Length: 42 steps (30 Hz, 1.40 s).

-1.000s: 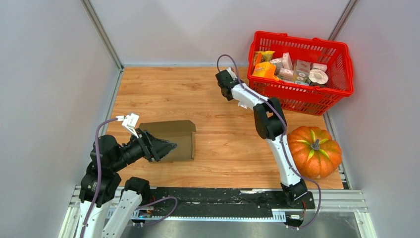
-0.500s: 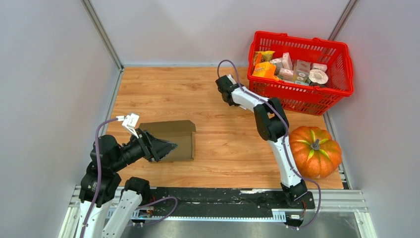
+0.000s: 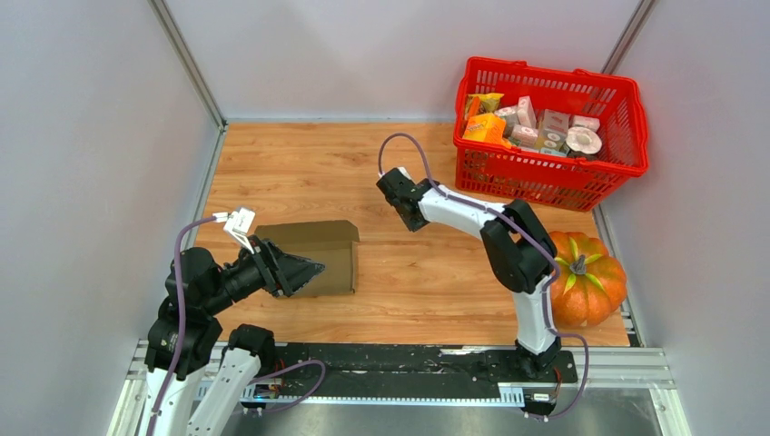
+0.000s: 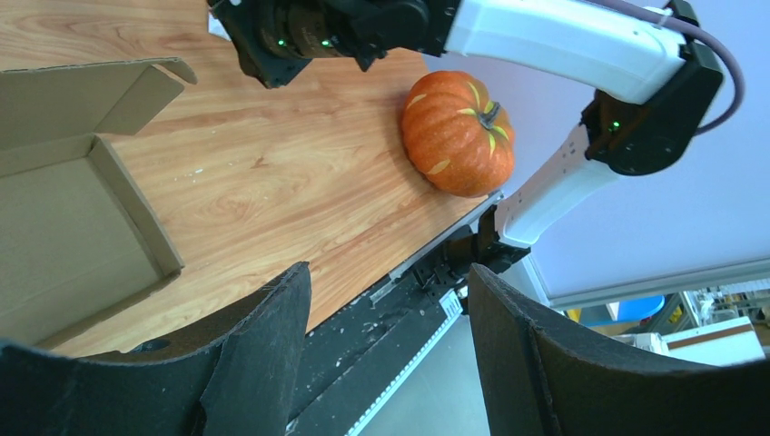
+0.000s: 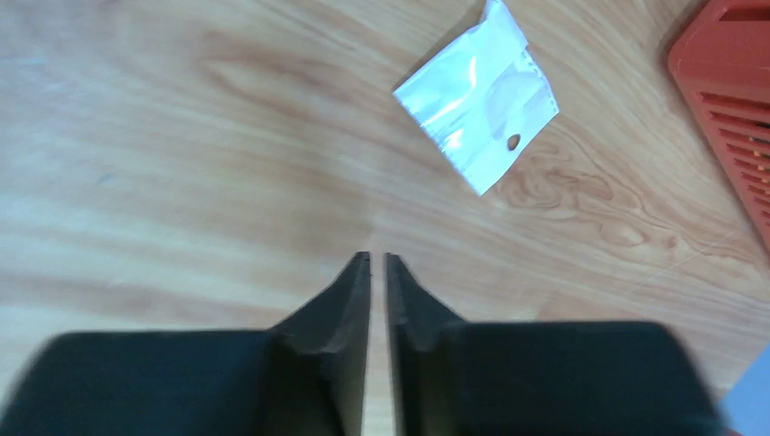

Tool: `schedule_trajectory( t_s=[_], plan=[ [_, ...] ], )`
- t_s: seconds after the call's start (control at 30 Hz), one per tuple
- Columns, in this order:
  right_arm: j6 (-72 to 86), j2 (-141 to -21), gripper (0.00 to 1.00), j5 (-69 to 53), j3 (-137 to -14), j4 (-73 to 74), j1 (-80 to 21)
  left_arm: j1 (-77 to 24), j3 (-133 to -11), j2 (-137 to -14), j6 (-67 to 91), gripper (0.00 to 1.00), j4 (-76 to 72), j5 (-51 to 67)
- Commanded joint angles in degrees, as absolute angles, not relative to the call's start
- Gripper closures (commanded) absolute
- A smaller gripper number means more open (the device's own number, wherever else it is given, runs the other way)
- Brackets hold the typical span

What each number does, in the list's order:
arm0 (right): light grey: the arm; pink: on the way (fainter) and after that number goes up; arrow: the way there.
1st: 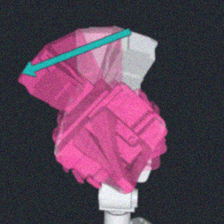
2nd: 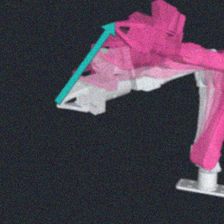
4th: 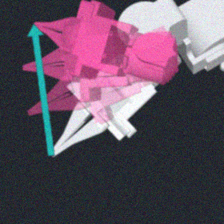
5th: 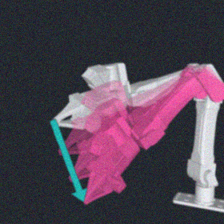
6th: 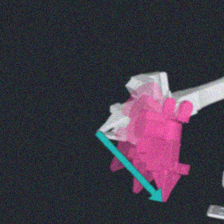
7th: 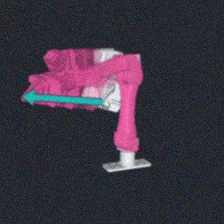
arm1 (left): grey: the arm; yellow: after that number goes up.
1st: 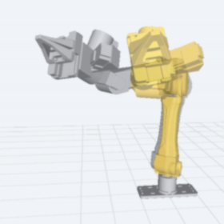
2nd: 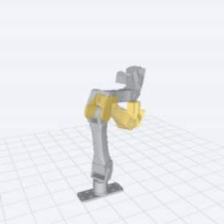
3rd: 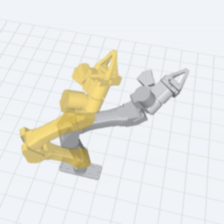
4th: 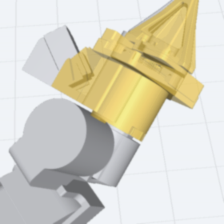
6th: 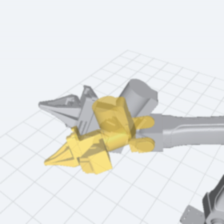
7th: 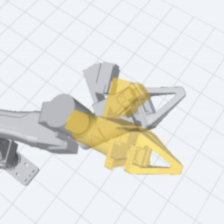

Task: Fold the paper box

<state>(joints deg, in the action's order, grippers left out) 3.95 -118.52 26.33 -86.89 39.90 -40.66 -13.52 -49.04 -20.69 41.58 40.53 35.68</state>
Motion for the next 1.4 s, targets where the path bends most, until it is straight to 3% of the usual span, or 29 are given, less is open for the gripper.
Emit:
schedule_trajectory(
  t_s=[0.0,0.07,0.1,0.2,0.5,0.73,0.87,0.97,1.3,1.37],
  plan=[
    [10.36,-111.45,0.65,24.08,-86.22,34.54,-38.85,-13.36,-50.01,-20.13,41.04,0.28,39.81,36.56],
    [12.03,-112.14,0.48,21.64,-88.59,34.02,-36.93,-13.36,-49.92,-20.13,40.96,0.28,39.73,36.39],
    [12.65,-112.76,0.35,20.58,-89.46,34.01,-36.22,-13.36,-49.92,-20.13,40.96,0.28,39.73,36.39],
    [16.42,-117.23,0.2,16.27,-95.43,36.11,-33.14,-13.36,-50.01,-20.04,40.96,0.28,39.64,36.3],
    [41.47,-121.02,0.13,19.24,-95.36,32.52,-32.17,-13.36,-49.75,-20.13,40.87,0.28,39.73,36.21],
    [48.61,-128.39,0.13,24.43,-102.39,42.53,-32.34,-13.36,-50.18,-19.25,40.52,0.29,40.69,36.12],
    [49.31,-127.27,0.15,24.42,-97.67,39.56,-32.34,-13.36,-49.83,-19.07,40.43,0.29,40.87,35.95],
    [49.04,-125.69,0.2,26.1,-95.02,37.62,-32.08,-13.36,-49.75,-19.07,40.61,0.28,40.78,35.95],
    [46.06,-124.46,0.55,26.89,-92.55,36.74,-31.73,-13.36,-50.1,-18.9,41.04,0.28,40.78,35.95],
    [44.83,-123.32,0.58,27.59,-91.06,35.51,-31.64,-13.36,-50.1,-18.81,41.04,0.29,41.04,35.77]
  ],
)
